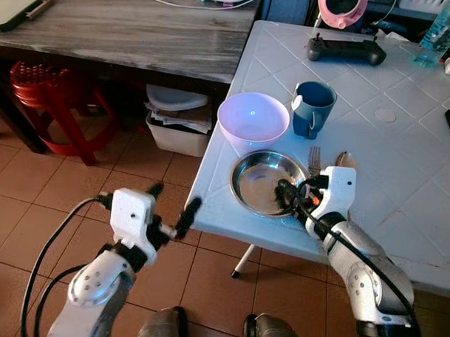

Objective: Setting the table

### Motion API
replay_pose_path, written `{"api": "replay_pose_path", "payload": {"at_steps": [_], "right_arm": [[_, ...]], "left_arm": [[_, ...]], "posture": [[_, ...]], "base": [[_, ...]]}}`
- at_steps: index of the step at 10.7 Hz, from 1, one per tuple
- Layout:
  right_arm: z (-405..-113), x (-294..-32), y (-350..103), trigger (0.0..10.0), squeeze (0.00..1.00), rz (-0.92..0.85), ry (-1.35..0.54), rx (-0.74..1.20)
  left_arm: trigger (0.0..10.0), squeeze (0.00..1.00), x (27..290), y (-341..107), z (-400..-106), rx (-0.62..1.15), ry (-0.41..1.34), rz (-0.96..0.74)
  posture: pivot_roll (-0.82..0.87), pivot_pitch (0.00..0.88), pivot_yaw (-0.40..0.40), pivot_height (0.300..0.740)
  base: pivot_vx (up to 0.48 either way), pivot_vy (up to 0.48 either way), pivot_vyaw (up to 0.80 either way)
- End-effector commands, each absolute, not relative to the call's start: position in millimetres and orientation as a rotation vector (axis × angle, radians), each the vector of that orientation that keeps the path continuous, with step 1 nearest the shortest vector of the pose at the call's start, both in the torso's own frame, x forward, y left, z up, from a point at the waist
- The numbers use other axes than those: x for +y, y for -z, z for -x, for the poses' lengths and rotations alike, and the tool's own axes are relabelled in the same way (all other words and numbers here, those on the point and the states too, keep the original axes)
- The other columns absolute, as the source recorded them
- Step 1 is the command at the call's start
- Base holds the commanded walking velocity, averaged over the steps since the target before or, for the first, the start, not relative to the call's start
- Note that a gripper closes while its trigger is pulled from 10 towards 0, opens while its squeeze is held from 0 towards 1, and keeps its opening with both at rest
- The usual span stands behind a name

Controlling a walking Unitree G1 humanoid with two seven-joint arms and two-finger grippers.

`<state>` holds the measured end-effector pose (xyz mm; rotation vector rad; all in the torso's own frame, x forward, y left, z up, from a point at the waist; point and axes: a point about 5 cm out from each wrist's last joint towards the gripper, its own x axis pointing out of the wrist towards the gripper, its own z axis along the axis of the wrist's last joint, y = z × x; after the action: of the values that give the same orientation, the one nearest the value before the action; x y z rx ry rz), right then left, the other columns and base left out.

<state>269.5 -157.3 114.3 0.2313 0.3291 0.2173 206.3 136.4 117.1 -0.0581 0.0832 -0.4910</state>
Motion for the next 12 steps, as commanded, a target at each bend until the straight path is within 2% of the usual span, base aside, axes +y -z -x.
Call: {"api": "replay_pose_path", "payload": {"at_steps": [1,6,8,9,12], "right_arm": [[-261,-162,-88,0.0,0.0,-0.261,-0.163,0.483],[-261,-163,-81,0.0,0.0,-0.295,-0.13,0.567],[-265,-152,-88,0.0,0.0,-0.359,-0.142,0.564],[-268,-149,-95,0.0,0.0,-0.361,-0.16,0.517],[-266,-148,-96,0.0,0.0,-0.304,-0.208,0.481]], "left_arm": [[10.0,0.0,138,-117,-204,0.094,0.529,0.044],[10.0,0.0,129,-119,-201,0.095,0.602,0.072],[10.0,0.0,141,-108,-209,0.14,0.447,0.025],[10.0,0.0,148,-106,-211,0.122,0.354,-0.047],[10.0,0.0,170,-104,-219,0.068,0.079,-0.103]], "posture": [[0.01,0.137,0.02,0.74],[0.01,0.139,0.02,0.74],[0.0,0.14,0.02,0.74],[0.0,0.133,0.017,0.74],[0.01,0.101,0.006,0.74]], "base": [[0.0,0.0,0.0],[0.0,0.0,0.0],[0.0,0.0,0.0],[0.0,0.289,0.0],[0.0,0.48,0.0]]}}
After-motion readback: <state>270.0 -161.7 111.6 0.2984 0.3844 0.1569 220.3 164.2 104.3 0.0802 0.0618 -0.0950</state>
